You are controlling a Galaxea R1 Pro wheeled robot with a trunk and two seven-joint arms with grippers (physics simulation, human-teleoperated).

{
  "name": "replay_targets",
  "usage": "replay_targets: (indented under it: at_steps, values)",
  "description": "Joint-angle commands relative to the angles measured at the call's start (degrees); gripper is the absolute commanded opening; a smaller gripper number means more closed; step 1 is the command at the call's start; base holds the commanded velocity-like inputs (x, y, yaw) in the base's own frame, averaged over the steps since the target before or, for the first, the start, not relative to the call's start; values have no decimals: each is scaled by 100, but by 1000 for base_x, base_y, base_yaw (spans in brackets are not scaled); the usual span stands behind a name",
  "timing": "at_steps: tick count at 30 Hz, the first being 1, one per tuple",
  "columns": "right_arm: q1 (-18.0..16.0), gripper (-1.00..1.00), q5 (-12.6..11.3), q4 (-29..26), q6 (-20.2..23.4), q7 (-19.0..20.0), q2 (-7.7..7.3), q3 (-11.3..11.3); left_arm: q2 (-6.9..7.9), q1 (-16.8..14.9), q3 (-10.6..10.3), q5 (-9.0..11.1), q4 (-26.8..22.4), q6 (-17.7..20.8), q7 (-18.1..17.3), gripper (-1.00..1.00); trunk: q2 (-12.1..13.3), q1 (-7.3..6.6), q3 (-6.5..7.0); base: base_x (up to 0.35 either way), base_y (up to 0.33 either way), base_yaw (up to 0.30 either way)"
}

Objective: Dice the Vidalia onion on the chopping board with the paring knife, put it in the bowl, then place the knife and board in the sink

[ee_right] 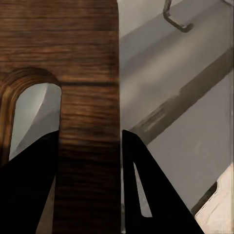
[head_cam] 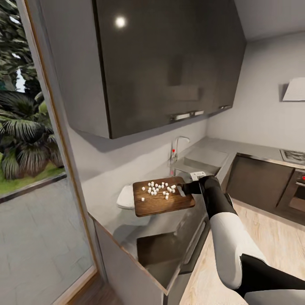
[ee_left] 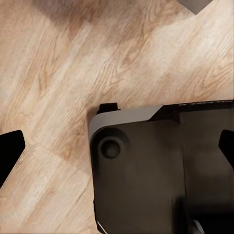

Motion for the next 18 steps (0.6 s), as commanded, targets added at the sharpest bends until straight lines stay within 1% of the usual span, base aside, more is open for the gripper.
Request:
replay_targets:
  at_steps: [1, 10, 18]
  values:
    - [-4, -100, 61, -6, 5, 51, 7, -28, -5, -7, -49, 50, 25, -40, 5, 100, -4, 3, 3, 68, 41, -257]
    - [-4, -100, 61, -6, 5, 48, 7, -28, -5, -7, -49, 50, 25, -44, 2, 100, -4, 3, 48, 76, 7, -256]
    - [-4, -100, 61, -6, 5, 48, 7, -28, -5, -7, -46, 50, 25, -47, 3, 100, -4, 3, 88, 143, 1, -254]
